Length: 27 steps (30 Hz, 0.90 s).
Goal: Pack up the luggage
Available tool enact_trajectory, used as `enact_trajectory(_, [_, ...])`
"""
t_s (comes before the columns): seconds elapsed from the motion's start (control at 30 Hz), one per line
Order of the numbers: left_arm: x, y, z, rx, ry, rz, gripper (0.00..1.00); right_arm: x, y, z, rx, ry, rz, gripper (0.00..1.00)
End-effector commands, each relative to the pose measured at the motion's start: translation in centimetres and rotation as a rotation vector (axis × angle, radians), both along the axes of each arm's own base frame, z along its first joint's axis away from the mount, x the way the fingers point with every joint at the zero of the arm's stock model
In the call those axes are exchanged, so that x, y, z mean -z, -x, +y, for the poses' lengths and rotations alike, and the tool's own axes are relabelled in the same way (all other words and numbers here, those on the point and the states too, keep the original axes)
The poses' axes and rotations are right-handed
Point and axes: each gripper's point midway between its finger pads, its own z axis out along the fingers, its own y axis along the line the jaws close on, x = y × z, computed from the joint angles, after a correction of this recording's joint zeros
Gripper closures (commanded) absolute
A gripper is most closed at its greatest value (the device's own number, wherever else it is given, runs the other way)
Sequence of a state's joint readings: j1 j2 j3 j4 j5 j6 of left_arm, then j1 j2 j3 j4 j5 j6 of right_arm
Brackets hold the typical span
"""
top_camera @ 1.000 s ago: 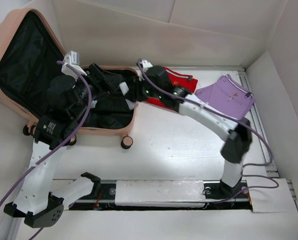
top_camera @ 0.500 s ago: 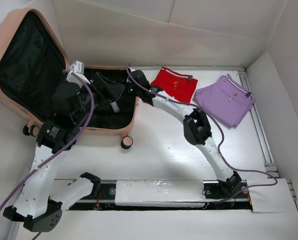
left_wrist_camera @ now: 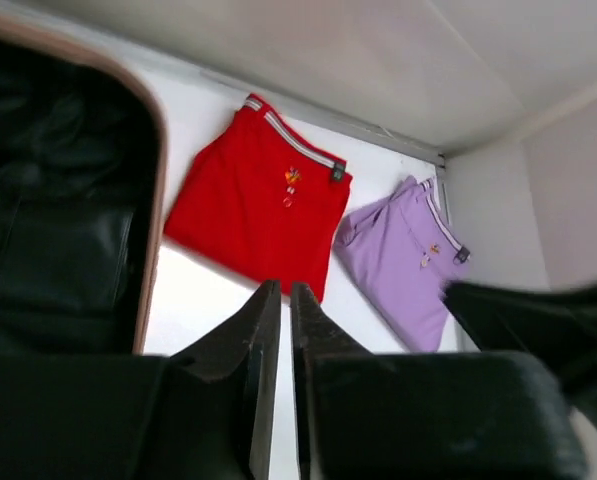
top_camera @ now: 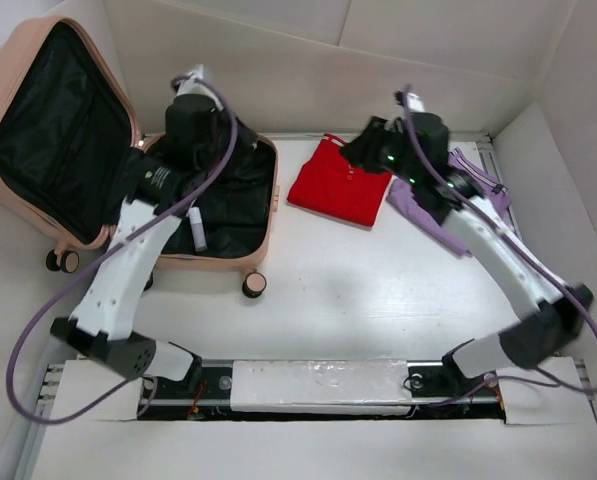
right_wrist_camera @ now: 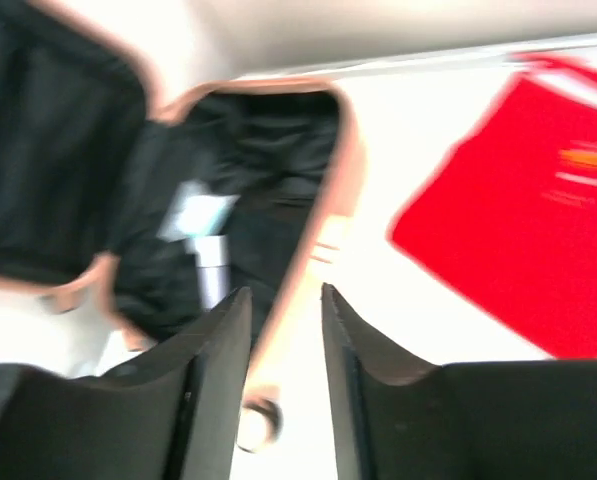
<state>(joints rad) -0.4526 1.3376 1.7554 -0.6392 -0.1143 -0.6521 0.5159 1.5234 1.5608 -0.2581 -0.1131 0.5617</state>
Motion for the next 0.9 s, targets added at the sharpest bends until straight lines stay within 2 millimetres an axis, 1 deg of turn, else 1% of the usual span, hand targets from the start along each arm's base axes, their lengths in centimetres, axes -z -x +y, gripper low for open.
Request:
enact_trajectory(0.0, [-2.0,-0.1,-2.2,0.157,-0.087,-0.084,0.96,4.1,2.6,-6.5,0.139,0.212,0.064,0.61])
enact_trajectory(0.03, [2.6,0.0,-3.5,0.241,-0.109,-0.037,0.98,5.8,3.9,-8.2,0.160,0.262,0.111,0.67])
enact_trajectory(0.07, [3.3,0.3,-4.3,0.280,-0.082,-0.068,0.98,4.2,5.4,-9.9,0.191,0.256,0.076,0.70])
enact_trajectory(0.1, [2.1,0.7,-6.3,0.383,-0.012,-0.169,0.97,3.9,5.9,-11.6,0.234,0.260,0.076,0.73])
enact_trajectory(0.13, [2.7,1.2,-7.1,0.412,0.055,-0.150,0.94,4.2,6.5,-13.0,0.275,0.274,0.085,0.75])
enact_trajectory(0.17, [5.0,1.2,-8.1,0.445,0.090,-0.098,0.92,3.4,7.9,-14.3,0.293,0.266,0.076,0.76])
enact_trajectory(0.2, [5.0,1.6,-9.7,0.524,0.153,-0.102,0.92,3.3,8.4,-15.0,0.301,0.261,0.078,0.77])
enact_trajectory(0.23, [6.0,1.0,-10.1,0.515,0.175,-0.071,0.92,3.3,8.9,-15.6,0.304,0.242,0.088,0.78])
enact_trajectory(0.27, [7.9,1.2,-12.5,0.542,0.173,-0.022,1.00,4.2,9.6,-16.0,0.298,0.249,0.114,0.78])
enact_trajectory(0.3, [8.5,0.3,-13.2,0.488,0.144,-0.021,1.00,3.9,10.4,-16.2,0.303,0.235,0.109,0.78])
enact_trajectory(0.33, [9.6,0.5,-14.4,0.491,0.110,0.010,1.00,4.2,10.8,-16.7,0.311,0.237,0.115,0.78])
enact_trajectory(0.37, [12.0,1.1,-17.6,0.531,0.078,0.058,1.00,5.1,11.3,-16.8,0.309,0.248,0.136,0.78])
enact_trajectory(0.4, [11.1,0.8,-19.2,0.537,0.078,0.035,1.00,5.0,12.0,-17.1,0.310,0.244,0.128,0.78])
enact_trajectory(0.43, [12.3,0.5,-20.1,0.507,0.038,0.061,1.00,5.5,12.5,-17.3,0.309,0.251,0.141,0.78])
enact_trajectory(0.47, [15.0,0.5,-22.2,0.514,0.013,0.121,1.00,5.7,12.9,-17.7,0.317,0.252,0.146,0.77])
enact_trajectory(0.5, [14.9,0.1,-23.3,0.508,0.024,0.124,1.00,6.3,13.4,-17.7,0.308,0.256,0.159,0.76])
enact_trajectory(0.53, [16.9,-0.5,-24.0,0.480,0.040,0.171,1.00,6.7,14.1,-17.9,0.311,0.249,0.165,0.74])
enact_trajectory(0.57, [16.6,-0.7,-24.2,0.472,0.063,0.169,0.95,6.3,14.3,-18.2,0.321,0.240,0.151,0.73])
enact_trajectory(0.6, [18.7,-0.7,-25.0,0.467,0.063,0.213,0.88,6.9,15.1,-18.2,0.307,0.240,0.162,0.70])
enact_trajectory(0.63, [19.7,-1.0,-25.1,0.446,0.067,0.237,0.81,7.1,15.4,-18.1,0.297,0.236,0.161,0.68])
enact_trajectory(0.67, [20.7,-1.7,-24.9,0.397,0.064,0.252,0.65,7.4,15.8,-18.2,0.300,0.233,0.175,0.66])
enact_trajectory(0.7, [22.1,-2.4,-24.8,0.347,0.090,0.296,0.58,7.5,16.1,-18.1,0.289,0.228,0.173,0.64])
enact_trajectory(0.73, [23.2,-2.2,-24.4,0.315,0.097,0.328,0.53,8.4,16.5,-18.2,0.287,0.236,0.191,0.60])
enact_trajectory(0.77, [24.7,-2.5,-23.8,0.279,0.110,0.369,0.51,8.0,17.2,-18.2,0.281,0.220,0.185,0.58])
enact_trajectory(0.8, [25.1,-2.7,-23.6,0.241,0.135,0.379,0.51,8.4,17.4,-18.3,0.281,0.220,0.187,0.56])
enact_trajectory(0.83, [25.8,-3.3,-23.2,0.179,0.184,0.412,0.51,8.6,17.9,-18.0,0.259,0.215,0.194,0.54])
enact_trajectory(0.87, [26.7,-3.5,-22.5,0.141,0.196,0.435,0.51,9.0,18.4,-18.0,0.249,0.213,0.200,0.53])
